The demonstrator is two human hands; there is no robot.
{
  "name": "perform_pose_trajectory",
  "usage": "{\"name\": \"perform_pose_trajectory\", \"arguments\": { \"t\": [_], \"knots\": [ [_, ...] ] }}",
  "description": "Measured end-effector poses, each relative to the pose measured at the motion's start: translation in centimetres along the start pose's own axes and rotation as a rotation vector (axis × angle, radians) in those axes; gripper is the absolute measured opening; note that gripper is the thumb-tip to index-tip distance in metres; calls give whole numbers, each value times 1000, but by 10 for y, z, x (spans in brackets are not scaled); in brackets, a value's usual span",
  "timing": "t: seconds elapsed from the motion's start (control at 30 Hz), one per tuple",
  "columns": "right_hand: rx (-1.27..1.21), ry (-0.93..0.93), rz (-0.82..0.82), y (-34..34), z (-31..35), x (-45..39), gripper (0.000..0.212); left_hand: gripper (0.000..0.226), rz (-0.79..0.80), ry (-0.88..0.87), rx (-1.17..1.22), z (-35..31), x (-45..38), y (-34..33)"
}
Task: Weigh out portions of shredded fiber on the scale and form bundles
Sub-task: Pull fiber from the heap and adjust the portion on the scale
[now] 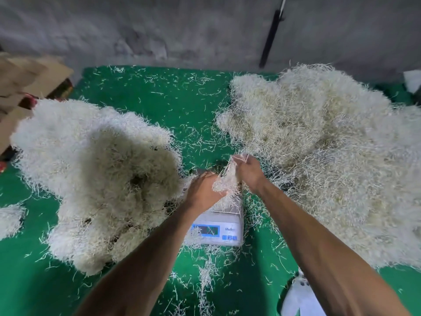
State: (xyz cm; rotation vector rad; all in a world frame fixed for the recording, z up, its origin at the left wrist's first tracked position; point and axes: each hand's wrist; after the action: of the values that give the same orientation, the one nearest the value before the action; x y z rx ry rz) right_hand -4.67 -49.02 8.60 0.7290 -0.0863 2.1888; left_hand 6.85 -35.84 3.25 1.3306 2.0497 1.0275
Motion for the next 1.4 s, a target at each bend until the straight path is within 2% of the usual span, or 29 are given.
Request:
{"name": "perform_pose_trajectory", "arguments": {
  "t": [0.1, 0.23, 0.33, 0.47, 0.53, 0.57, 0.6, 0.67, 0.8, 0.87, 0.9, 0.93, 1.03, 1.1, 1.17, 1.27, 1.4],
  "knots": [
    [-96, 31, -130, 18, 32, -8, 65, 77, -46, 74, 141, -2, 0, 1],
    [-165, 60, -296, 57, 65, -16, 63, 54, -110, 125, 135, 5, -2, 6],
    [-177, 46, -334, 71, 78, -19, 62, 58, -153, 145, 95, 4, -6, 3],
    [-281, -12, -344, 68, 80, -22, 62, 55, -133, 19, -49, -9, -18, 3],
    [-317, -46, -323, 63, 76, -21, 57, 60, -140, -76, -218, -18, -27, 5],
    [-343, -57, -297, 58, 73, -20, 57, 64, -171, -105, -216, -25, -31, 8],
    [-372, -58, -274, 52, 71, -20, 58, 62, -213, -116, -132, -35, -35, 11],
    [-487, -69, -250, 42, 68, -22, 58, 42, -276, -98, 106, -59, -44, 15],
    [-714, -144, -289, 37, 67, -32, 52, 76, -72, -54, 181, -81, -48, 7],
    [-744, -74, -349, 43, 67, -36, 33, 69, -42, -52, 307, -74, -46, 1],
    [-676, 28, -390, 46, 65, -38, 24, 61, -75, -50, 358, -72, -46, -2],
    [-510, 167, -406, 49, 60, -39, 28, 58, -111, -38, 389, -72, -46, -3],
    [371, 609, -253, 44, 49, -34, 40, 56, -137, 4, 328, -84, -51, -5],
    [859, 790, -202, 43, 50, -33, 49, 51, -125, 17, 151, -89, -53, -6],
    [1160, 814, -174, 44, 57, -34, 52, 47, -132, -26, -5, -89, -55, -5],
    [1500, 818, -160, 42, 67, -39, 17, 51, -136, -120, -185, -91, -61, 3],
    [1689, 876, -89, 40, 83, -45, 20, 36, -76, -192, -339, -96, -73, 21]
  ]
}}
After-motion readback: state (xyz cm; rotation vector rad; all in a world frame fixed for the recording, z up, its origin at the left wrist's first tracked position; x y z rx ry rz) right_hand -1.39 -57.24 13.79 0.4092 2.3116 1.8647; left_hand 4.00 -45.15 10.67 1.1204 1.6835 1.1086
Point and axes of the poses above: each hand's wrist, its own x-axis away from the middle knuckle, its own y-axis out of the back of the hand, z = x × y, and after that the axes turned 6 degrees about -y, right-handed
